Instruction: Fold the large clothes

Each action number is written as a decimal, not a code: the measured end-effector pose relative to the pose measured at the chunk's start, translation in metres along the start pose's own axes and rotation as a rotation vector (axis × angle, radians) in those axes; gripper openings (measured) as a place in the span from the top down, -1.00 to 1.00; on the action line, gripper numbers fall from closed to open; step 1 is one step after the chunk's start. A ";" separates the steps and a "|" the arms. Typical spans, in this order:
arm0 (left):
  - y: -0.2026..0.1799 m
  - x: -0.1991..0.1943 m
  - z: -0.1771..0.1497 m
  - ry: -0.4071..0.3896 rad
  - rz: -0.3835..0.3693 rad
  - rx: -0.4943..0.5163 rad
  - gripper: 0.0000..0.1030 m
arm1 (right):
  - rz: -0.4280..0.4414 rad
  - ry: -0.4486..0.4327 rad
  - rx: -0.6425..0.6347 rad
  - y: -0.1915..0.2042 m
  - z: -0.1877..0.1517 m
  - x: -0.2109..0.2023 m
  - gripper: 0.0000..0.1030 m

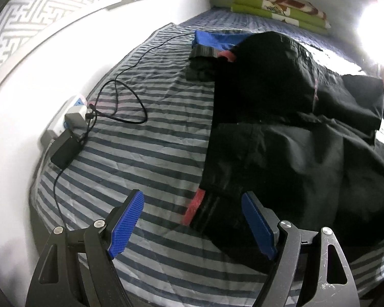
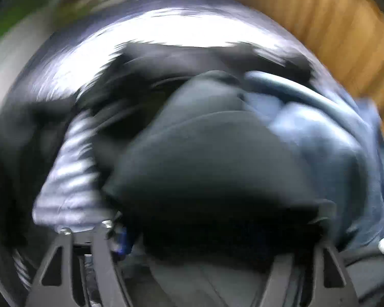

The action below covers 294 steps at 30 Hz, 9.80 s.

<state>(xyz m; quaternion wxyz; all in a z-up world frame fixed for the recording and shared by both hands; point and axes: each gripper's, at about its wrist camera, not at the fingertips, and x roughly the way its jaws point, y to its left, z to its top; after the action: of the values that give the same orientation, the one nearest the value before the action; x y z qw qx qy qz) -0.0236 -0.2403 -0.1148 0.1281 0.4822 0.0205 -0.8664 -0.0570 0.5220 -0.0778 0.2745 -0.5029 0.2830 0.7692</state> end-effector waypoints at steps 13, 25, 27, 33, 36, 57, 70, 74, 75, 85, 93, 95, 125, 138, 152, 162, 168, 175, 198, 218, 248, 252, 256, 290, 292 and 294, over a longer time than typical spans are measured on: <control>-0.032 0.004 0.004 -0.018 -0.062 0.033 -0.59 | 0.216 -0.189 -0.195 0.001 -0.064 -0.165 -0.27; -0.012 0.028 -0.001 0.037 -0.030 0.031 -0.68 | 0.221 0.048 -0.520 0.171 -0.085 0.009 -0.39; -0.004 0.031 -0.001 0.044 -0.027 0.023 -0.70 | 0.218 0.087 -0.552 0.177 -0.093 0.025 -0.39; 0.015 0.048 -0.005 0.075 -0.064 -0.069 -0.71 | 0.132 0.048 -0.685 0.177 -0.137 0.019 0.01; 0.013 0.052 -0.010 0.080 -0.073 -0.076 -0.71 | 0.211 0.090 -0.628 0.163 -0.149 -0.005 0.88; 0.009 0.018 -0.005 0.016 -0.092 -0.042 -0.70 | 0.025 -0.172 -0.267 0.025 -0.180 -0.173 0.34; -0.061 0.024 0.105 -0.068 -0.098 0.054 -0.70 | 0.233 -0.105 -0.232 0.157 -0.018 -0.011 -0.24; -0.072 0.036 0.122 -0.063 -0.085 0.063 -0.70 | 0.220 -0.088 -0.112 0.166 0.021 0.043 -0.24; -0.072 0.039 0.123 -0.060 -0.083 0.059 -0.70 | 0.224 -0.084 -0.091 0.167 0.026 0.053 -0.24; -0.069 0.061 0.121 -0.036 -0.040 0.071 -0.70 | 0.284 -0.226 -0.138 0.171 0.000 0.011 0.97; -0.081 0.050 0.109 -0.045 -0.086 0.119 -0.70 | 0.150 -0.469 -0.156 0.079 -0.081 -0.133 0.98; -0.080 0.046 0.101 -0.041 -0.092 0.120 -0.70 | 0.023 -0.510 -0.197 0.069 -0.100 -0.139 0.98; -0.043 0.009 -0.025 0.079 -0.170 -0.076 0.56 | 0.003 0.041 -0.912 0.117 -0.290 -0.083 0.97; -0.047 -0.098 -0.080 0.083 -0.187 0.036 0.32 | 0.035 0.025 -0.988 0.074 -0.297 -0.183 0.96; -0.022 -0.078 -0.006 -0.060 -0.270 -0.082 -0.29 | 0.257 -0.044 -0.968 0.160 -0.265 -0.235 0.58; -0.038 0.027 -0.020 0.049 -0.397 -0.079 0.17 | 0.454 0.006 -1.061 0.394 -0.285 -0.145 0.55; -0.043 0.041 -0.035 0.052 -0.406 -0.020 0.21 | 0.406 0.073 -1.162 0.463 -0.335 -0.061 0.20; -0.036 0.029 -0.031 0.039 -0.475 -0.004 0.31 | 0.345 0.031 -1.154 0.470 -0.342 -0.023 0.18; -0.088 0.063 0.004 0.018 -0.326 0.222 -0.02 | 0.727 0.198 -0.429 0.402 -0.239 -0.010 0.91; -0.080 0.055 0.046 -0.067 -0.284 0.162 0.75 | 0.740 0.161 -0.435 0.390 -0.240 -0.017 0.91; -0.037 0.034 -0.029 0.041 -0.383 0.121 0.30 | 0.416 0.007 -1.351 0.503 -0.365 -0.064 0.46; -0.029 0.043 -0.033 0.064 -0.413 0.097 0.30 | 0.362 -0.026 -1.407 0.511 -0.382 -0.043 0.41; -0.030 0.043 -0.034 0.062 -0.415 0.109 0.30 | 0.376 -0.034 -1.372 0.511 -0.373 -0.037 0.55; -0.037 0.052 -0.025 0.061 -0.423 0.115 0.10 | 0.403 -0.015 -1.429 0.516 -0.374 -0.033 0.98; -0.036 0.053 -0.024 0.063 -0.431 0.109 0.10 | 0.407 0.027 -1.426 0.516 -0.371 -0.036 0.82; -0.036 0.052 -0.025 0.062 -0.431 0.112 0.10 | 0.500 0.090 -1.339 0.510 -0.354 -0.044 0.64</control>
<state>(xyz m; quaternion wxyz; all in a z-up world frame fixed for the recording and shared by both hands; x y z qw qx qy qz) -0.0374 -0.2120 -0.1754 -0.0874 0.4993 0.0788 -0.8584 -0.1835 -0.0873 -0.0739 -0.2897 -0.5148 -0.1321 0.7960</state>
